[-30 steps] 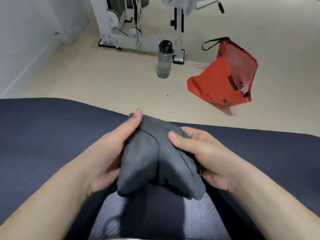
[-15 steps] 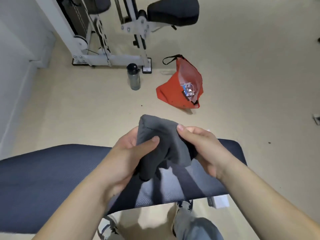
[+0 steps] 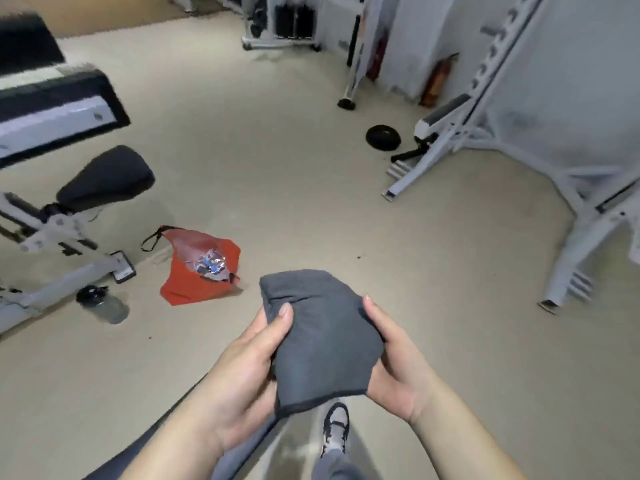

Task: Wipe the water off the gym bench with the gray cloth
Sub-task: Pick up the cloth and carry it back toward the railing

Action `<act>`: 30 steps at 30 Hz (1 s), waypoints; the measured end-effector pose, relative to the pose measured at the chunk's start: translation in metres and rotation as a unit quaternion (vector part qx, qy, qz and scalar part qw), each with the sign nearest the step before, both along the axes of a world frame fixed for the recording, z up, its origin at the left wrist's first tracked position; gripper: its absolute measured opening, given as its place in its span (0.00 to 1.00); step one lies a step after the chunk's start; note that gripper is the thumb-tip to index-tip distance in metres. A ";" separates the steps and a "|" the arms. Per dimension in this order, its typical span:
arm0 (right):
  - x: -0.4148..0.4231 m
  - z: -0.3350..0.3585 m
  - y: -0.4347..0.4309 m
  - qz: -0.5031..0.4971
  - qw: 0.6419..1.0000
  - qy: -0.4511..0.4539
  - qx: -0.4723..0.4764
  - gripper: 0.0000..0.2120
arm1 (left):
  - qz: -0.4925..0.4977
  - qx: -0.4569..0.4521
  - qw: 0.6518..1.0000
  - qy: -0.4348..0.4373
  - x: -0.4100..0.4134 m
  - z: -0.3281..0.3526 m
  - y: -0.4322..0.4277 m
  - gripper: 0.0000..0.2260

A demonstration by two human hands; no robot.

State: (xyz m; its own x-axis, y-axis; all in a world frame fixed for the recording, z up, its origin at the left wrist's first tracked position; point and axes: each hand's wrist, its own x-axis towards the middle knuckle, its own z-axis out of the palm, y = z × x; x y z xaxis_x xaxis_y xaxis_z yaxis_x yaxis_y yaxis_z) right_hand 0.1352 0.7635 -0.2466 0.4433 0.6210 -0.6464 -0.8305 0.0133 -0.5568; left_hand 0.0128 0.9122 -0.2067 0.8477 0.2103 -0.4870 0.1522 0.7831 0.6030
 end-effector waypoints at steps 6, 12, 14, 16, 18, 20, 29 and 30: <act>0.035 0.018 -0.194 -0.197 0.965 -0.141 -0.101 0.13 | -0.249 0.065 0.966 0.021 0.091 0.003 -0.125 0.16; 0.070 0.032 -0.369 -0.268 0.908 -0.226 -0.229 0.14 | -0.418 0.224 0.880 -0.003 0.213 -0.004 -0.286 0.13; 0.077 0.041 -0.421 -0.280 0.896 -0.212 -0.273 0.12 | -0.456 0.250 0.854 -0.021 0.241 -0.001 -0.344 0.12; 0.083 0.047 -0.472 -0.311 0.877 -0.195 -0.310 0.12 | -0.485 0.254 0.836 -0.033 0.265 0.003 -0.398 0.11; 0.087 0.050 -0.517 -0.354 0.848 -0.186 -0.349 0.11 | -0.518 0.258 0.815 -0.045 0.287 0.010 -0.449 0.11; 0.090 0.047 -0.556 -0.404 0.807 -0.182 -0.391 0.10 | -0.557 0.266 0.784 -0.073 0.309 0.018 -0.496 0.11; 0.157 0.055 -0.686 -0.443 0.774 -0.285 -0.352 0.24 | -0.728 0.234 0.622 -0.170 0.420 0.040 -0.691 0.10; 0.165 0.056 -0.701 -0.464 0.763 -0.288 -0.347 0.20 | -0.746 0.228 0.598 -0.183 0.435 0.042 -0.713 0.09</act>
State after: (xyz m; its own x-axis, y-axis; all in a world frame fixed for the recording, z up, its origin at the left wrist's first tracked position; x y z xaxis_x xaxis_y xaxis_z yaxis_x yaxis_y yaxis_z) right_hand 0.3003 0.0621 -0.1902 0.8180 -0.5356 -0.2095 -0.2584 -0.0169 -0.9659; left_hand 0.4478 0.1995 -0.1643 0.2891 -0.8739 -0.3908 0.2689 -0.3176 0.9093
